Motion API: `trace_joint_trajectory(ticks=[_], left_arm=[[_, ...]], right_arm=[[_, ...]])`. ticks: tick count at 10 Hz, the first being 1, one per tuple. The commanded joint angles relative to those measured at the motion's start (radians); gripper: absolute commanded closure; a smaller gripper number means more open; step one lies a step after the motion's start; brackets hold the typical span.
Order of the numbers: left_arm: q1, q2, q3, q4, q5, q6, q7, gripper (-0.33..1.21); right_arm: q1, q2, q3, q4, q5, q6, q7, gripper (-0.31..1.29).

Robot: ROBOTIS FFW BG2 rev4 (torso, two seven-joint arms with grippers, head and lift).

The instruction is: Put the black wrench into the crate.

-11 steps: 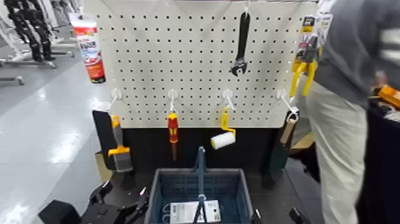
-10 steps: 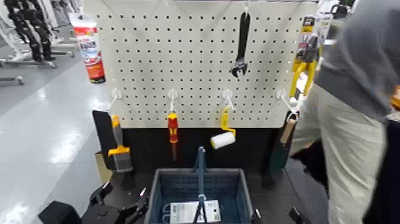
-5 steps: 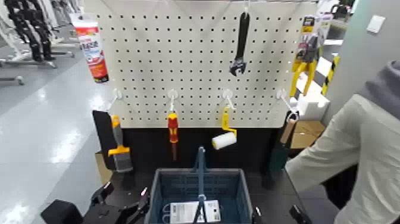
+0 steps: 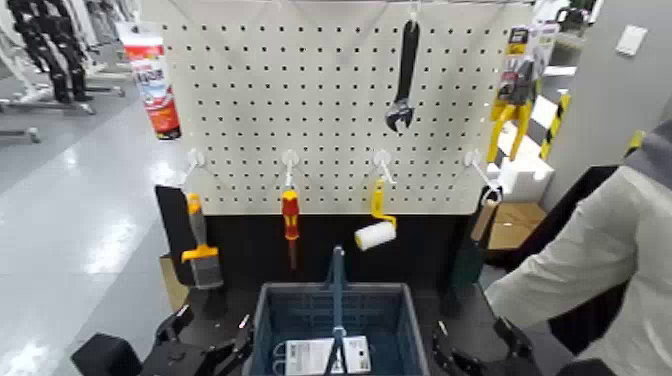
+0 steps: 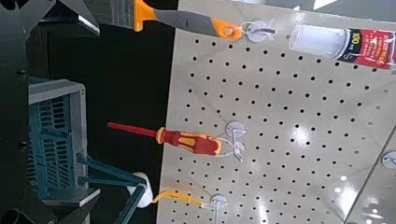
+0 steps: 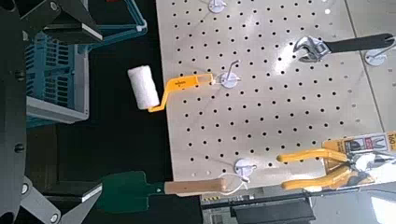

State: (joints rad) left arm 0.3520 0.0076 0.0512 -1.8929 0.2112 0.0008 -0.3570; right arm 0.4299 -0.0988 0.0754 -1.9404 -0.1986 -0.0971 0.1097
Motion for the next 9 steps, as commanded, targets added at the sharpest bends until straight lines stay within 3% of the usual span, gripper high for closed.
trace_joint_trajectory(ticks=[1,9], left_arm=[[-0.004,0.000,-0.001,0.002,0.001,0.007,0.000,0.10],[-0.028,0.015,-0.016,0.005,0.002,0.025,-0.002,0.10]], right_arm=[[-0.057,0.010,-0.031,0.000,-0.005,0.031,0.056,0.18],[-0.264,0.010,-0.072,0.032,-0.062,0.102,0.215,0.18]])
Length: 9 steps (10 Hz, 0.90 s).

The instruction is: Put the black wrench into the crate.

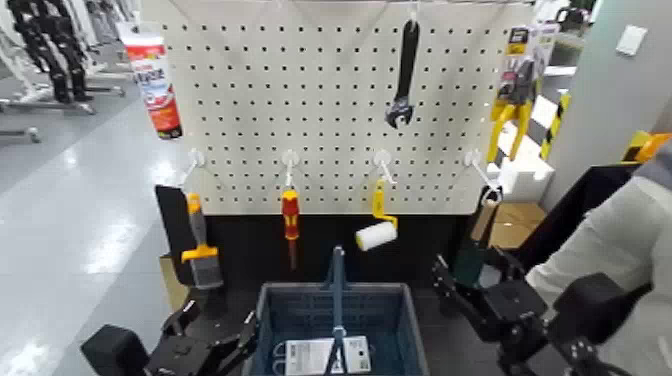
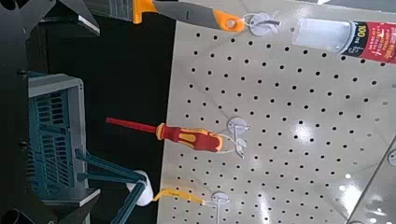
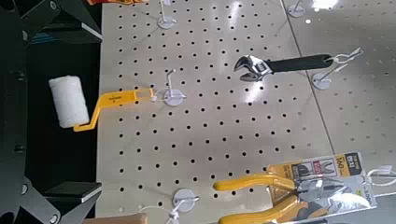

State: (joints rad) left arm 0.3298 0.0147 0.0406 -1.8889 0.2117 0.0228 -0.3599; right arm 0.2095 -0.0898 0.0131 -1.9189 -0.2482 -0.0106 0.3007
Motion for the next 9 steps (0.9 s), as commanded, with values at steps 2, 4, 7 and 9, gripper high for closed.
trace_joint_trajectory(ticks=[2,4,7,9], left_arm=[[-0.011,0.011,-0.010,0.001,0.002,0.008,0.001,0.10],[-0.015,0.013,-0.011,0.001,0.002,0.009,0.001,0.11],[-0.023,0.016,-0.018,0.001,0.002,0.012,-0.001,0.11],[-0.028,0.017,-0.021,0.002,0.002,0.020,-0.001,0.11]], right_arm=[[-0.102,0.001,-0.016,0.031,-0.029,0.021,0.061,0.18],[-0.171,0.002,-0.015,0.058,-0.040,0.029,0.101,0.17],[-0.280,0.005,-0.002,0.124,-0.071,0.054,0.167,0.17],[-0.348,0.012,0.005,0.159,-0.077,0.055,0.199,0.17]])
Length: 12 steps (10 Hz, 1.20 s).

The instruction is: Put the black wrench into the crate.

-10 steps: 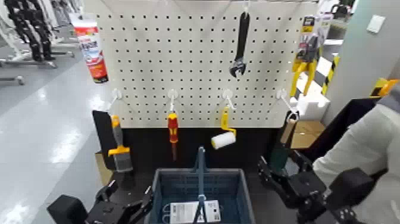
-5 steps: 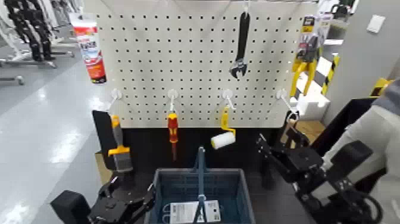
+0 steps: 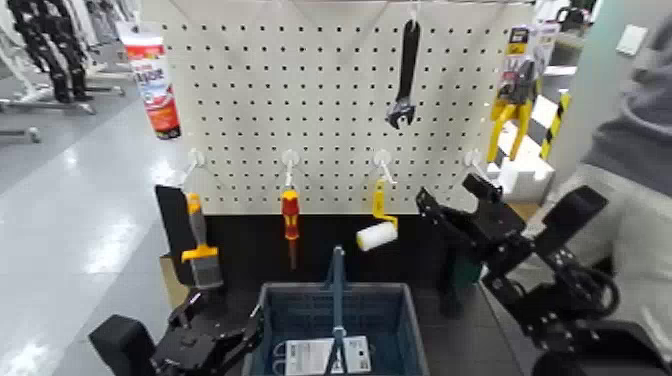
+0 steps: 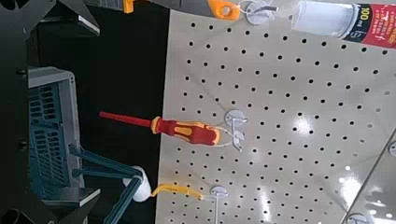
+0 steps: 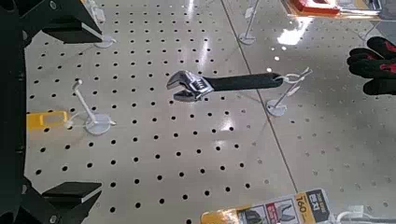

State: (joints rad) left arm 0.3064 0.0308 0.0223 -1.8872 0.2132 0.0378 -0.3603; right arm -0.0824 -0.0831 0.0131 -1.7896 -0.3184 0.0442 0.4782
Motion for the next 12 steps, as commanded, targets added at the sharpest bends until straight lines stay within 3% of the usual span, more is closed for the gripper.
trace_joint_trajectory(ticks=[1,10,12], left_arm=[[-0.009,0.003,-0.005,0.000,0.000,0.007,0.000,0.11],[-0.038,0.008,-0.021,0.003,-0.002,0.028,-0.005,0.11],[-0.043,0.009,-0.025,0.005,-0.003,0.030,-0.006,0.11]], right_arm=[[-0.088,0.006,0.010,0.047,-0.019,-0.001,0.031,0.17],[-0.352,0.010,0.037,0.226,-0.083,-0.012,0.171,0.17],[-0.395,0.010,0.054,0.272,-0.117,-0.017,0.192,0.17]])
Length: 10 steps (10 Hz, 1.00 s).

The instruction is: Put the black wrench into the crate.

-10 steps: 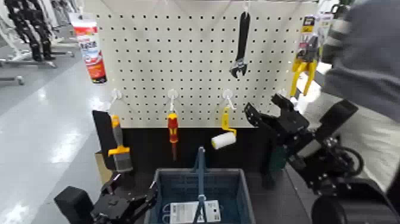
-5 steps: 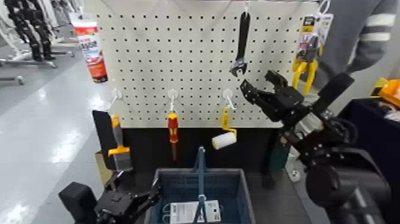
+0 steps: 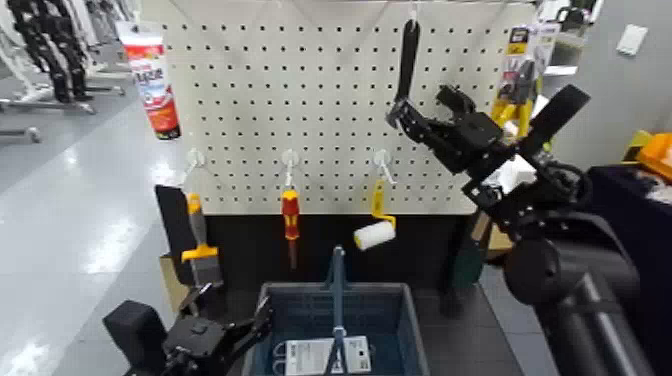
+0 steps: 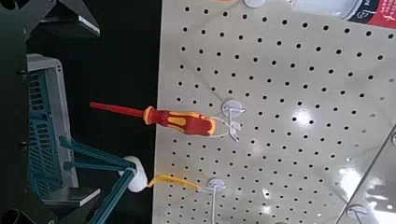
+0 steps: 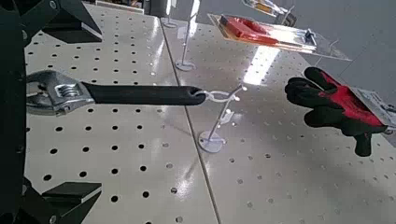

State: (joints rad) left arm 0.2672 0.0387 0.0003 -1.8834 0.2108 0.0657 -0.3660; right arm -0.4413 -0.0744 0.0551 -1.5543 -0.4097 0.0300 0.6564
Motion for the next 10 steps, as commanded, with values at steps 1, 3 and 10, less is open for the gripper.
trace_joint_trajectory(ticks=[1,3,10], left_arm=[[-0.008,0.001,-0.003,0.001,-0.001,0.005,-0.001,0.11],[-0.014,0.003,-0.006,0.003,-0.004,0.006,-0.002,0.11],[-0.016,0.004,-0.006,0.003,-0.007,0.013,-0.002,0.11]], right_arm=[[-0.056,-0.001,0.017,0.056,-0.037,-0.004,0.028,0.17],[-0.091,-0.001,0.023,0.095,-0.060,-0.001,0.052,0.17],[-0.131,-0.002,0.045,0.115,-0.073,0.062,0.077,1.16]])
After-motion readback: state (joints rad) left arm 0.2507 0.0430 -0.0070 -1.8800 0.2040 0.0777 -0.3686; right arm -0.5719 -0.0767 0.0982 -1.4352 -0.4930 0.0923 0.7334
